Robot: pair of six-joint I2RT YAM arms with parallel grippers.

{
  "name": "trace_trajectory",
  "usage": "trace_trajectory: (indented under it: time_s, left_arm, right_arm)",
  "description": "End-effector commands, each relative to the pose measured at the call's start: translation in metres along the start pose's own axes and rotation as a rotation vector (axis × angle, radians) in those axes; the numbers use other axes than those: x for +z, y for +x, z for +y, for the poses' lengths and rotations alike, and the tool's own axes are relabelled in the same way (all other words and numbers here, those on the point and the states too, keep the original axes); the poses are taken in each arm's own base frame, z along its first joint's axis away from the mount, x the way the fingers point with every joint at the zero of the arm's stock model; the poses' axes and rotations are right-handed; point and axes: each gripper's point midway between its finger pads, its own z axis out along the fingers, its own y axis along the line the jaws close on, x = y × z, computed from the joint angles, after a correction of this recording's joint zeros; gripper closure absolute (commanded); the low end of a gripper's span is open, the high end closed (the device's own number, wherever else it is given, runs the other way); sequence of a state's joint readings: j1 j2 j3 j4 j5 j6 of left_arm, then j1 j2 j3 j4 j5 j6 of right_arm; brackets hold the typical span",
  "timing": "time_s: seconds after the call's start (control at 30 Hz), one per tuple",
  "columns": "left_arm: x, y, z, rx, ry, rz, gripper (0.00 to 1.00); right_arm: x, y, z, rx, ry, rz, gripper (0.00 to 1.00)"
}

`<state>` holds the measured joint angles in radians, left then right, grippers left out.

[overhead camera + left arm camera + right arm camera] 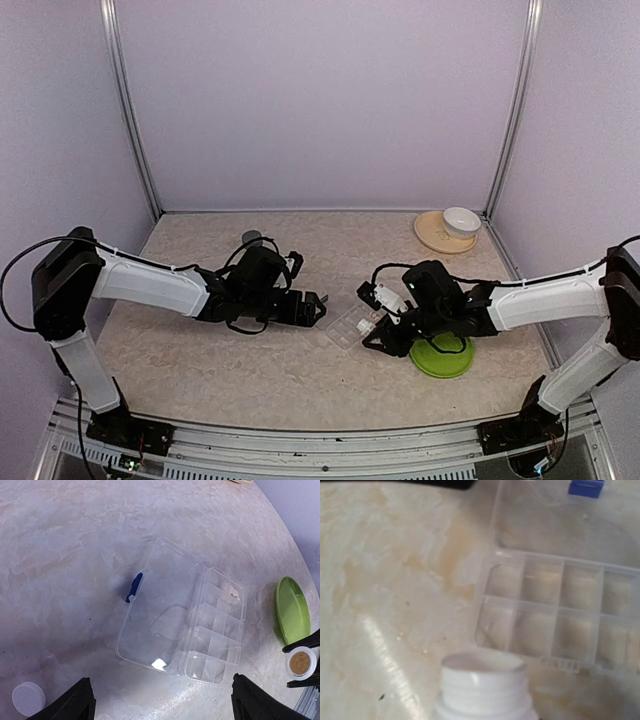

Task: Sort the pills into containers
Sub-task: Pour the pill into the compartment of the pill container.

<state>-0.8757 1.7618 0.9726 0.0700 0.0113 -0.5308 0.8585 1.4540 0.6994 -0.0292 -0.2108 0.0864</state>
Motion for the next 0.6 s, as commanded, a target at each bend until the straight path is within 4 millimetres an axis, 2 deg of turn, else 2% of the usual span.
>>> trace_trajectory:
  time_s: [0.0,0.07,0.57]
  left_arm:
    - [-0.015,-0.008,-0.010,0.005,0.054,-0.052,0.04]
    - [-0.018,-0.009,-0.011,0.003,0.057,-0.061,0.01]
    - [-0.034,-0.010,-0.006,-0.002,0.046,-0.091,0.01]
  right_arm:
    - [0.004,-0.011,-0.010,-0.011,0.038,-0.003,0.88]
    - [0.008,-0.010,-0.010,-0.011,0.040,0.011,0.88]
    - [0.022,0.001,-0.014,-0.002,0.044,0.107,0.87]
